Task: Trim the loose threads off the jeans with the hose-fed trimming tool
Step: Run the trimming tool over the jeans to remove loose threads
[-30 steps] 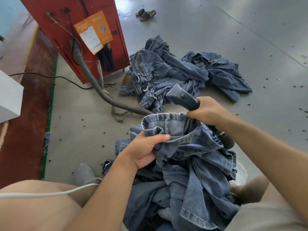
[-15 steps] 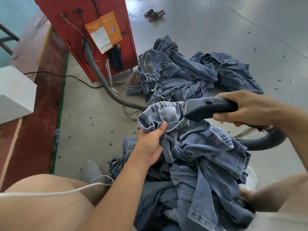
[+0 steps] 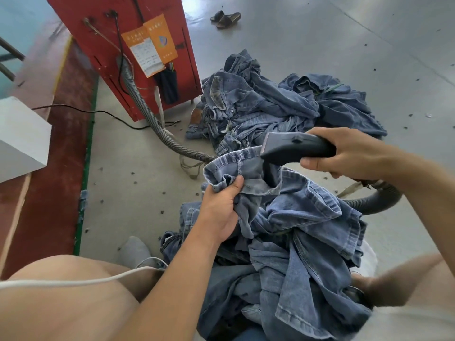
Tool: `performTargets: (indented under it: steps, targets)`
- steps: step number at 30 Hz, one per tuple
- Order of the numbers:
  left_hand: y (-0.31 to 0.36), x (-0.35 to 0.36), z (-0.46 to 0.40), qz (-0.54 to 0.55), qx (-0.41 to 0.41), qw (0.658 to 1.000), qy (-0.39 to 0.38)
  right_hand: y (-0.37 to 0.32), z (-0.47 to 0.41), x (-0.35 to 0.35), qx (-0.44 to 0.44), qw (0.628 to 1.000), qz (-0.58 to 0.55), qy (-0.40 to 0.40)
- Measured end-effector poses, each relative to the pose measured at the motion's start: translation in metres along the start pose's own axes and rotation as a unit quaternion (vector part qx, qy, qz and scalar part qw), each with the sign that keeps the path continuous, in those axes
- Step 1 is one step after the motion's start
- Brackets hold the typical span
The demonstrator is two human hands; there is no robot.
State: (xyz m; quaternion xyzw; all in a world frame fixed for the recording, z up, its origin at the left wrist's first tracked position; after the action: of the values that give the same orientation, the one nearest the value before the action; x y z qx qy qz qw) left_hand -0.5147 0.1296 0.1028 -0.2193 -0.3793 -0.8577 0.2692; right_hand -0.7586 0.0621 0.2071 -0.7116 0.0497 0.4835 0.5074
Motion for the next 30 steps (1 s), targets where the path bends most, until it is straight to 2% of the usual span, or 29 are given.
performTargets:
  steps: [5,12,14,16,18,20,22,24,27,30]
  targets:
    - [0.004,-0.01,-0.005,0.099,-0.03,0.994,0.037,0.002,0.005,-0.001,-0.002,1.0,-0.016,0.009]
    - [-0.005,-0.008,-0.007,0.118,-0.104,0.987,0.004,-0.02,-0.003,0.032,-0.029,0.995,0.023,-0.09]
    - [-0.008,-0.006,-0.007,0.108,-0.118,0.987,-0.018,-0.027,-0.009,0.039,-0.055,0.996,0.033,-0.066]
    - [-0.008,-0.007,-0.008,0.099,-0.117,0.988,-0.02,-0.03,-0.013,0.031,-0.073,0.997,0.013,-0.006]
    - [-0.007,-0.012,-0.011,0.104,-0.116,0.988,-0.011,-0.026,-0.012,0.012,-0.068,0.996,-0.018,0.061]
    - [-0.004,-0.018,-0.012,0.128,-0.115,0.985,-0.008,-0.014,-0.007,-0.007,-0.043,0.995,-0.02,0.089]
    - [-0.001,-0.022,-0.013,0.156,-0.121,0.98,-0.014,-0.002,-0.003,-0.011,-0.014,0.998,0.001,0.056]
    - [-0.002,-0.024,-0.015,0.179,-0.133,0.975,-0.022,0.001,-0.002,0.004,0.003,1.0,0.022,-0.015]
    - [-0.005,-0.021,-0.017,0.166,-0.13,0.977,-0.032,-0.013,-0.008,0.04,-0.02,0.994,0.051,-0.09]
    - [-0.004,-0.014,-0.016,0.098,-0.11,0.988,-0.045,-0.028,-0.014,0.054,-0.077,0.992,0.073,-0.068]
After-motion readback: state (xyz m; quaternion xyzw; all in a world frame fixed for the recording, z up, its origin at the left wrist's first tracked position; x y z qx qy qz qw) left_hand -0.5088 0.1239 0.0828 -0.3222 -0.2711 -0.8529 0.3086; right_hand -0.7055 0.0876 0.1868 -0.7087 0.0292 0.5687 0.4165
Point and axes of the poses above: each hand's wrist, its own z-axis away from the middle knuckle, its own x-axis out of the palm, y = z × x, the point moved 3 cm from there along -z, towards the middle knuckle, and after that the axes turned 14 degrees about -x, right-handed, at the moved point
